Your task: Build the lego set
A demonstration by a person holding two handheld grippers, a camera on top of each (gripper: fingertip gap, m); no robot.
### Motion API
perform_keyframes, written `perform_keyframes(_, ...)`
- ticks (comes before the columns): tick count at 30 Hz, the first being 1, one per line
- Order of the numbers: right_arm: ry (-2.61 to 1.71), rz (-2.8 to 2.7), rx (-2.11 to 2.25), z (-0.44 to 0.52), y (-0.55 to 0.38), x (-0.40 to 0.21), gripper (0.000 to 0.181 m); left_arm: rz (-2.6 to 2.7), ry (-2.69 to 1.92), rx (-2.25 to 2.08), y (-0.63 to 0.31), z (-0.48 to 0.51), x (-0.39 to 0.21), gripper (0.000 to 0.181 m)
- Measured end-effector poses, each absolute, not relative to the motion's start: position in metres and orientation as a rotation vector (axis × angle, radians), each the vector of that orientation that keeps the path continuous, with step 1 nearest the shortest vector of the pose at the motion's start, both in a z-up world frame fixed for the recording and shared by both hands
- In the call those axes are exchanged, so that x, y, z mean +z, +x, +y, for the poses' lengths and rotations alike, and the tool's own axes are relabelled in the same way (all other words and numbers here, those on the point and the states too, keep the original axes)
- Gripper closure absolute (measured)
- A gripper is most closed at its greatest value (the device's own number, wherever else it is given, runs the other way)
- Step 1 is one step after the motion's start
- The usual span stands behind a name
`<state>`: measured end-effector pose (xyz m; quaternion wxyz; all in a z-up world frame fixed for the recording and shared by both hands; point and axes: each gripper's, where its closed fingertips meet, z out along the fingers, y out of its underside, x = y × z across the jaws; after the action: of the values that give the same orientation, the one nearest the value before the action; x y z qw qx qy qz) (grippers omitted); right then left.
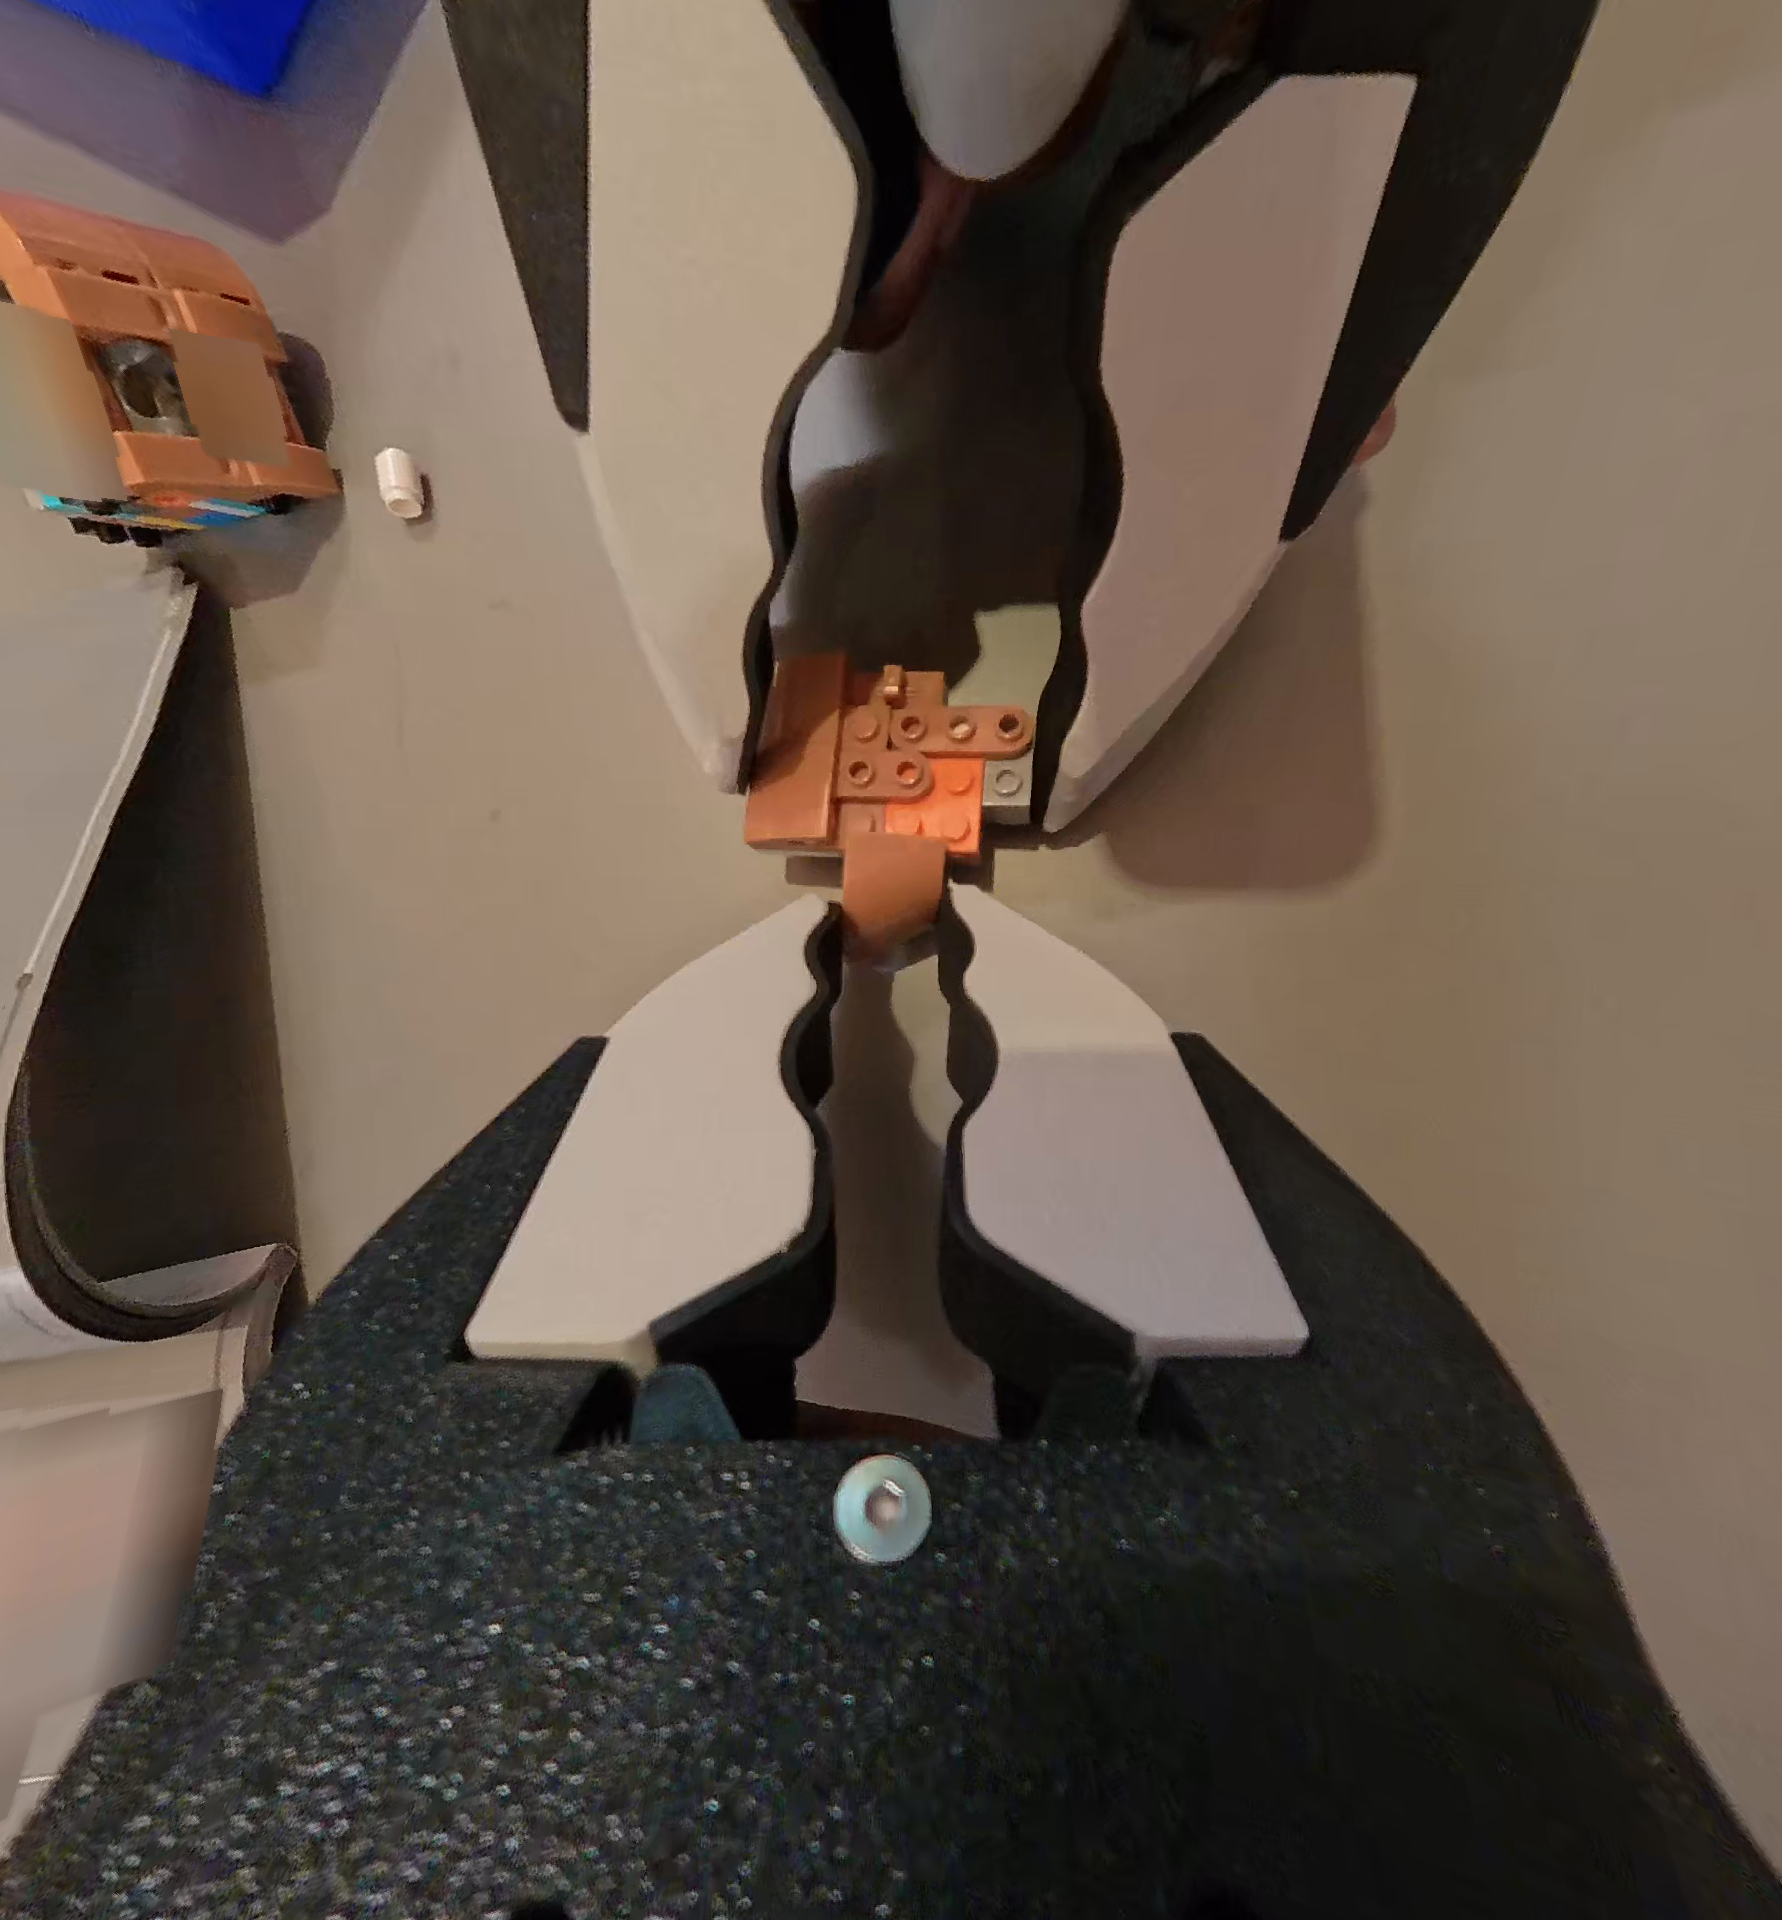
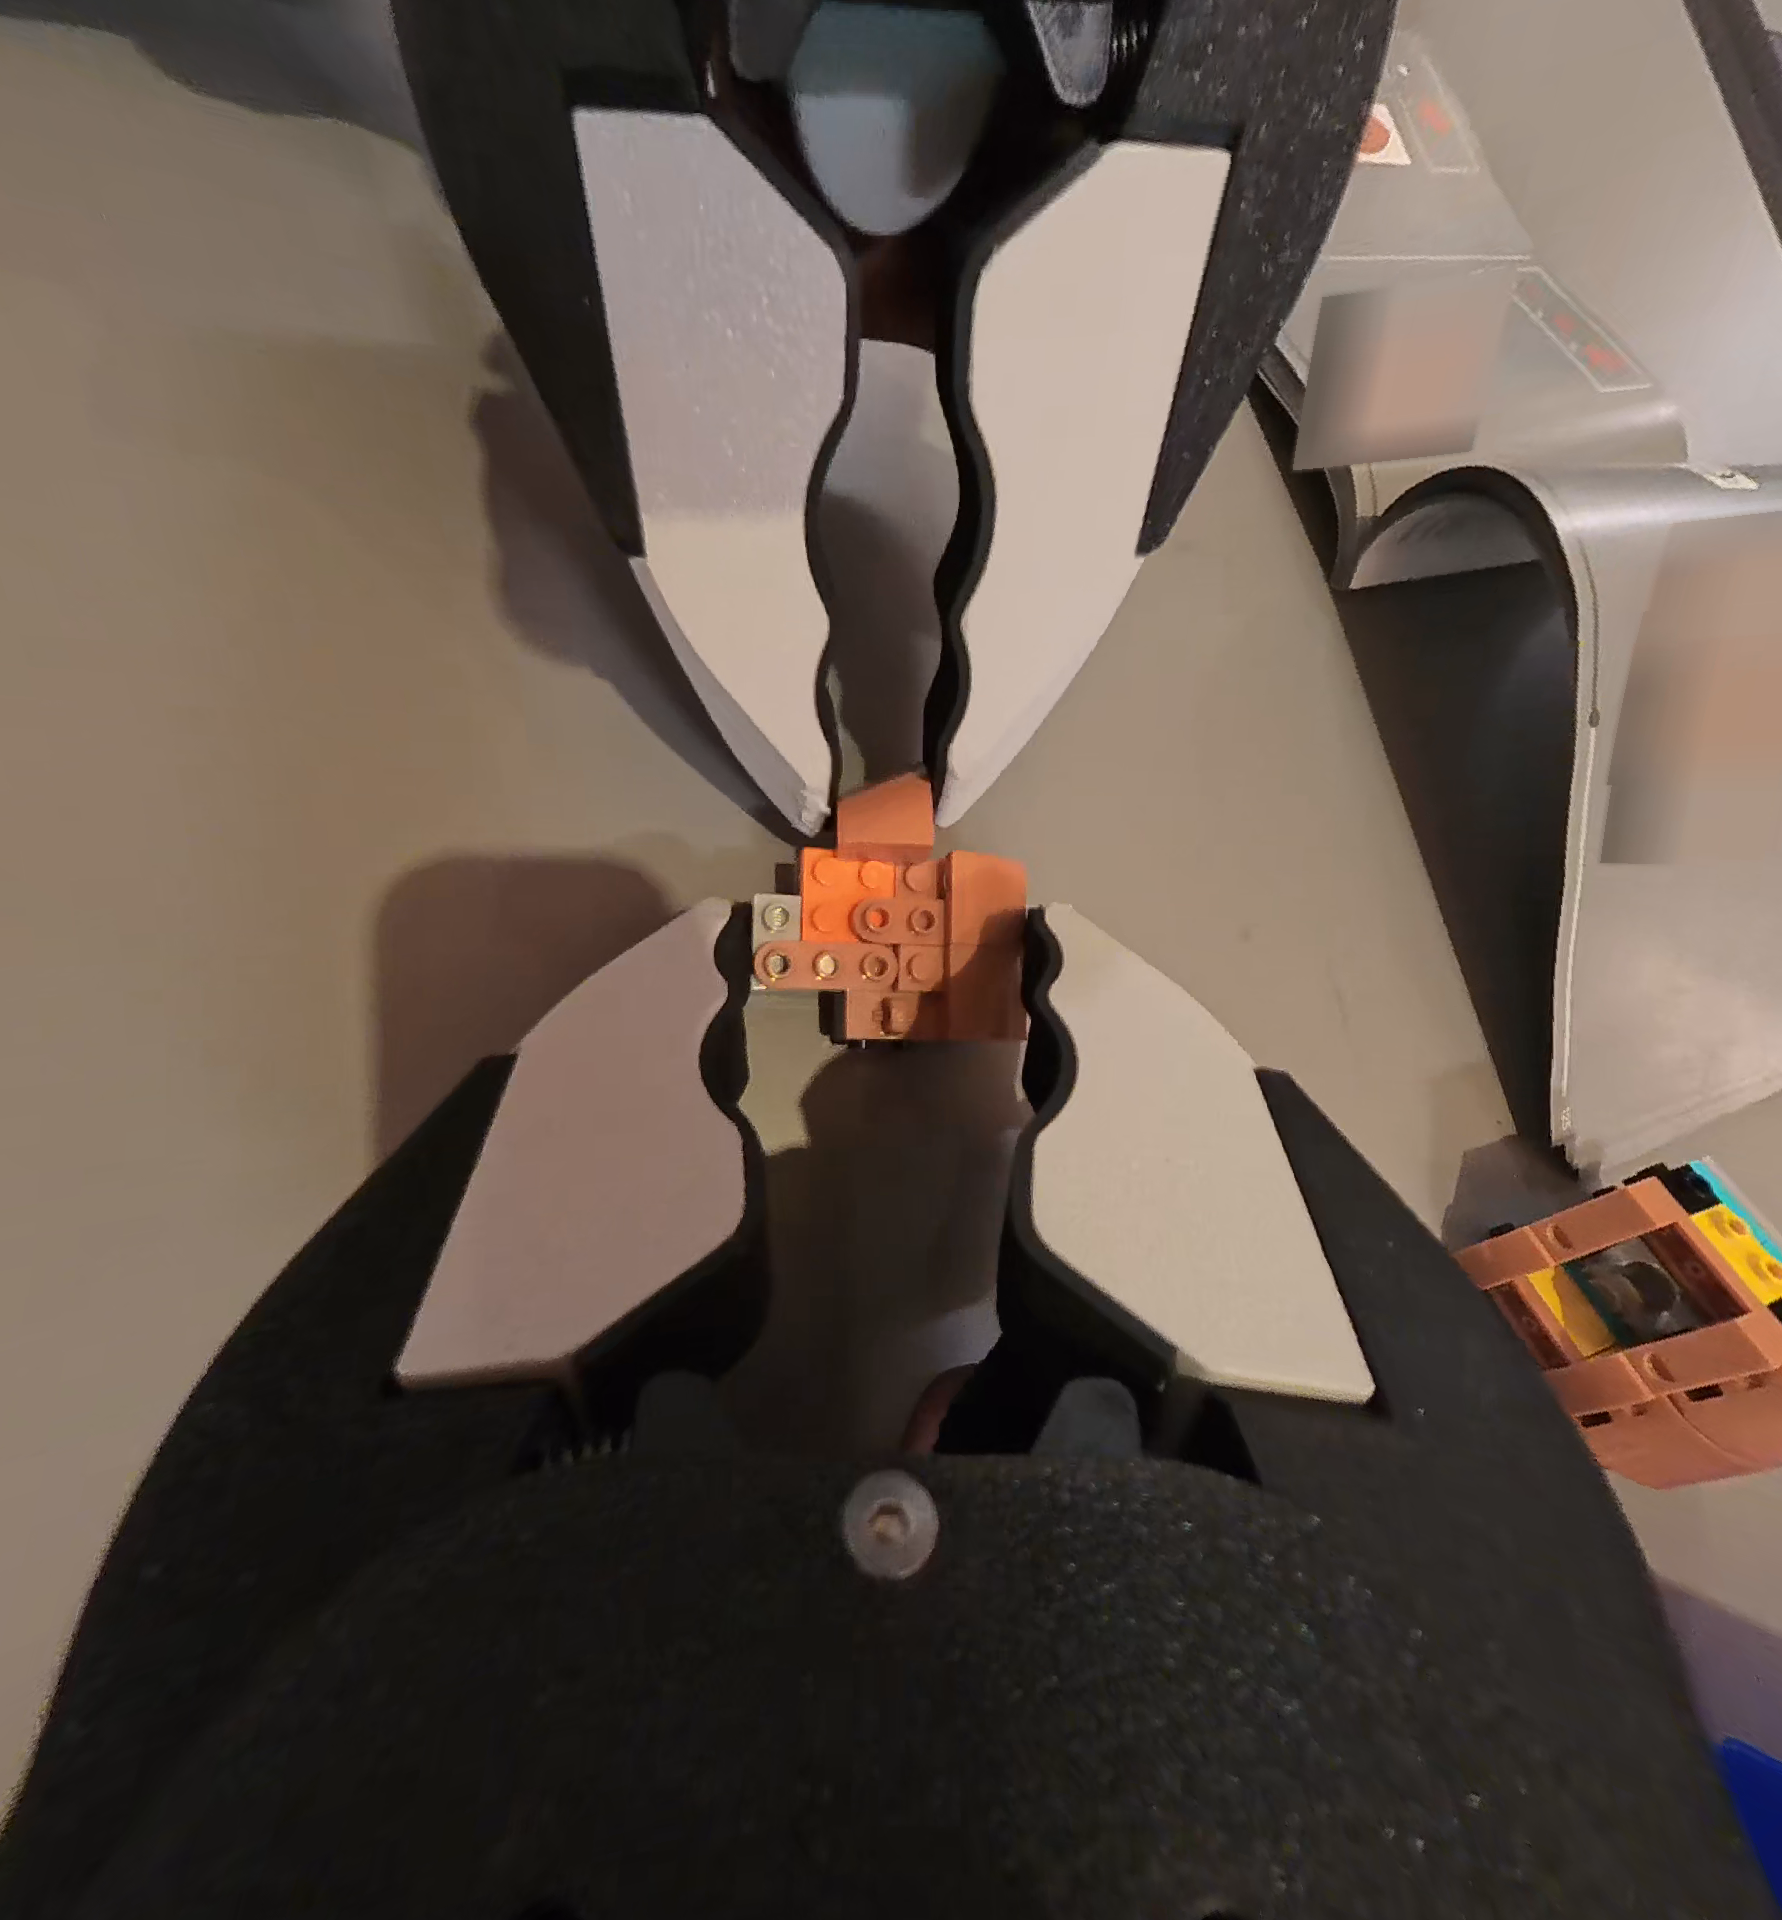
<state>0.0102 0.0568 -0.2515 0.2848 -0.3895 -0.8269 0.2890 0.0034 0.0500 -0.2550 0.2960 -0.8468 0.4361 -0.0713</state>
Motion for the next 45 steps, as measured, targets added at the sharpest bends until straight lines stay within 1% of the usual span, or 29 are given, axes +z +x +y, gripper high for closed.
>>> perform_keyframes(45,-0.949,-2.223,0.721,0.0485,0.0093,-0.2523,0.131,1.077,-2.318,-0.166,0.0054,0.0447,-0.2616,0.163)
